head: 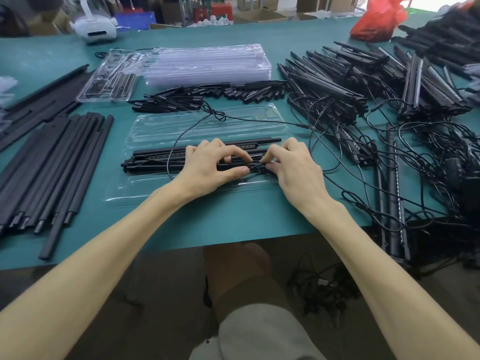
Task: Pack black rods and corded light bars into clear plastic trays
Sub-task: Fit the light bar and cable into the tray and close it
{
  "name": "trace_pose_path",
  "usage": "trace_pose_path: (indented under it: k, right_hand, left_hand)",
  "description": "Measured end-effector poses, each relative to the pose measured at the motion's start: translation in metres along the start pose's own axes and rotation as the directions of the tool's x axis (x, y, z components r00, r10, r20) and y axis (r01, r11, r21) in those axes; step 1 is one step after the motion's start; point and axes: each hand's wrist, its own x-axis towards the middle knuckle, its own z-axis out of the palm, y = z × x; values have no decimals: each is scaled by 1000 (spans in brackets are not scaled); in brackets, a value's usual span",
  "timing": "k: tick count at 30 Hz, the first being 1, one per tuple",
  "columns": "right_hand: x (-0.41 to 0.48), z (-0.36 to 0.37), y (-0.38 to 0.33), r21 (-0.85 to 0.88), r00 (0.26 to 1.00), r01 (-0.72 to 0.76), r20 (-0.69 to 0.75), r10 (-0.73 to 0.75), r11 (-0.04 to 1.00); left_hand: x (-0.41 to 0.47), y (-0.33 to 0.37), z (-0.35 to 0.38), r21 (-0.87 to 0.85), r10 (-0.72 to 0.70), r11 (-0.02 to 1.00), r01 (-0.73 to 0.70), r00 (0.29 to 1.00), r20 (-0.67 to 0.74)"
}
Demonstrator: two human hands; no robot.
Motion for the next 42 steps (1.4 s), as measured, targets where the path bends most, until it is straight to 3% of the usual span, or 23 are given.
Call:
trace_pose_path:
  k: [12,18,23,29,39,42]
  right_hand:
    - [29,-14,5,145,962,-138,253,98,980]
    - [29,-12,9,147,964,-130,251,90,981]
    - [26,-12,10,154,972,-130,213,96,979]
    - [21,-9,11,161,982,-115,167,88,980]
    - [18,-22,15,175,964,-108,258,60,979]
    - [23,-30,18,251,955,-117,294,39,961]
  left_hand:
    - [9,4,-5,-58,-63,996,67,996,71]
    - [21,19,-2,-43,-111,992,116,989,99]
    - [26,35,18,79,-99,992,94,993,62]
    - [24,37,21,18,-125,992,125,992,10]
    - [22,38,19,-21,-120,992,121,992,49]
    - [22,38,20,-20,-133,991,134,990,44]
